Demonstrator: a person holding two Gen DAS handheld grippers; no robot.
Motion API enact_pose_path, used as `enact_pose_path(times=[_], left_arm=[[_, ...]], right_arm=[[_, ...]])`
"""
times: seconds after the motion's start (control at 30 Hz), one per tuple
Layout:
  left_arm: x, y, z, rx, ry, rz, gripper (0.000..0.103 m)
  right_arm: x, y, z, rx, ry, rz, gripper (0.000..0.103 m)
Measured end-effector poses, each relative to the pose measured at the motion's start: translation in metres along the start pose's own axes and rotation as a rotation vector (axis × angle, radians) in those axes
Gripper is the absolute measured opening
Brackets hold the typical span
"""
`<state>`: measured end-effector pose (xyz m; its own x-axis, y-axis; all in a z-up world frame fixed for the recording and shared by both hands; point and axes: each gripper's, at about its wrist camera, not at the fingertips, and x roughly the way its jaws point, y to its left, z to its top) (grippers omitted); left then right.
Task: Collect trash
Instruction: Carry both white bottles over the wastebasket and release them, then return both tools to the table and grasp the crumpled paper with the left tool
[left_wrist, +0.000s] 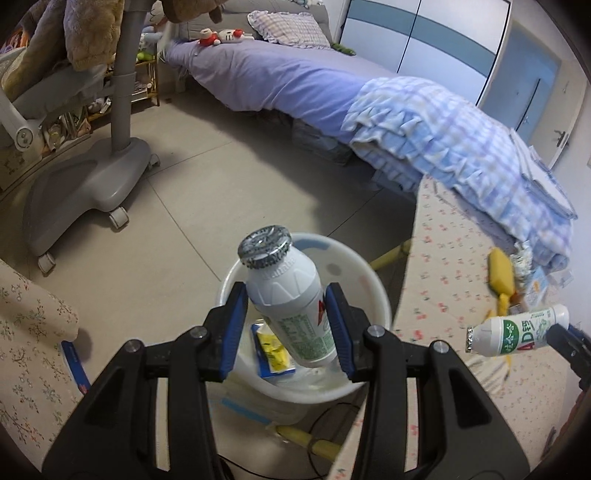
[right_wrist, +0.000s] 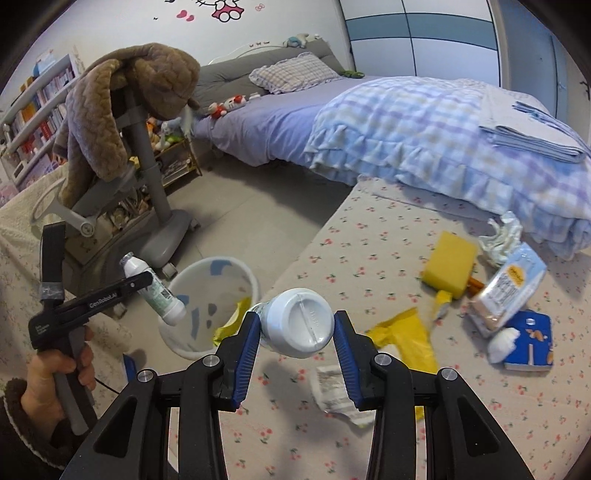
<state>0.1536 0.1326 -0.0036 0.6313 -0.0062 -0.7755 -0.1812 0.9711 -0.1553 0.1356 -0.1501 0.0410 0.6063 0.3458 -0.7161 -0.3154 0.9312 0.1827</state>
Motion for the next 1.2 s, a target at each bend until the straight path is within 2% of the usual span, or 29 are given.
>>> enact_pose_path(times=[0.2, 0.27, 0.33, 0.43, 0.67, 0.83, 0.93, 0.97, 1.03, 1.2], left_arm=[[0.014, 0.004, -0.004, 0.021, 0.027, 0.012, 0.046], [0.016, 0.007, -0.005, 0.012, 0.052, 0.008, 0.05], [0.016, 0.01, -0.007, 0.003, 0.064, 0.02, 0.071], [0.01, 0.018, -0.007, -0.008, 0.051, 0.055, 0.083], [0.01, 0.043, -0.014, -0.016, 0.12, 0.154, 0.085], [0.011, 0.056, -0.02, -0.066, 0.171, 0.167, 0.085], [0.008, 0.058, -0.023, -0.081, 0.182, 0.161, 0.085], [0.008, 0.058, -0.024, -0.081, 0.185, 0.161, 0.085], [0.008, 0.056, -0.025, -0.076, 0.189, 0.16, 0.085], [0.007, 0.05, -0.026, -0.064, 0.191, 0.152, 0.086]], right_arm=[[0.033, 0.025, 0.003, -0.003, 0.015, 0.042, 0.041], [0.044, 0.034, 0.002, -0.009, 0.026, 0.051, 0.041], [0.052, 0.04, 0.002, -0.017, 0.033, 0.06, 0.041], [0.065, 0.053, 0.001, -0.032, 0.047, 0.073, 0.041], [0.085, 0.071, 0.002, -0.04, 0.062, 0.098, 0.041], [0.1, 0.078, 0.002, -0.025, 0.077, 0.124, 0.042], [0.106, 0.083, 0.001, -0.023, 0.069, 0.169, 0.044], [0.105, 0.083, 0.001, -0.02, 0.064, 0.186, 0.047], [0.106, 0.084, 0.002, -0.009, 0.068, 0.196, 0.075], [0.094, 0.079, 0.002, -0.01, 0.046, 0.158, 0.077]])
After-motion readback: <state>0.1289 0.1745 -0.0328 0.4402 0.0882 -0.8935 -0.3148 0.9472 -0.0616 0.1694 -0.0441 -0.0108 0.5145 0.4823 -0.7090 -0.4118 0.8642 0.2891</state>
